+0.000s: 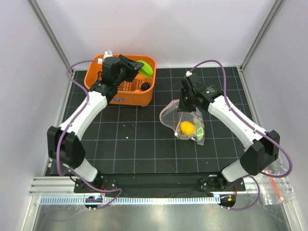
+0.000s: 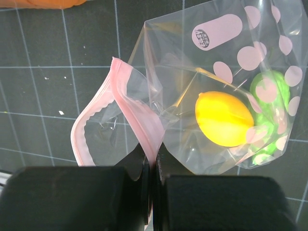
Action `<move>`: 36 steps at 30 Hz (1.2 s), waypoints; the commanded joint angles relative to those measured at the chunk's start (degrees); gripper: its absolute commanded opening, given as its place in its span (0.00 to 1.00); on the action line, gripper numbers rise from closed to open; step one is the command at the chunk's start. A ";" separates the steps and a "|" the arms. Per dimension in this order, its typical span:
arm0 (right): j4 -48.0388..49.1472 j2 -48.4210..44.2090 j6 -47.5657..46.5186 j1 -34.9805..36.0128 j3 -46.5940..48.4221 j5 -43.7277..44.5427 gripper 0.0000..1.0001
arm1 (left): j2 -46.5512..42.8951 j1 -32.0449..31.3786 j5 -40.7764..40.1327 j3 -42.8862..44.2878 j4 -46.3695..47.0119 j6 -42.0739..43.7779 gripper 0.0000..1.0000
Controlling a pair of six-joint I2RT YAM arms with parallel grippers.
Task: Place the food in the zip-top bag and seal the zipper
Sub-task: Place the fake fruit in the zipper food storage bag.
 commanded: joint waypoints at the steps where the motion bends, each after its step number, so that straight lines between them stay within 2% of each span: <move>1: 1.28 -2.81 3.09 -0.72 2.75 -3.37 0.01 | -5.75 -3.67 3.83 -1.06 0.44 6.07 0.20; 8: -0.03 -4.39 5.20 -0.90 6.70 -3.64 0.01 | -9.27 -11.05 4.01 -2.56 0.44 11.96 0.20; 15: -1.44 -5.53 6.70 -1.08 8.29 -3.64 0.01 | -11.82 -19.84 0.23 -5.19 0.35 17.24 0.20; 20: 0.66 -6.67 10.47 -2.48 6.01 -8.55 0.01 | -14.46 -21.70 -1.70 -8.09 -0.17 18.90 0.20; 26: 2.34 -7.55 11.45 -3.62 3.81 -9.26 0.01 | -15.78 -23.45 -3.46 -8.62 -4.48 25.22 0.19; 36: 3.48 -8.43 11.88 -4.41 1.35 -10.31 0.01 | -15.34 -27.58 -5.04 -7.22 -7.21 29.63 0.19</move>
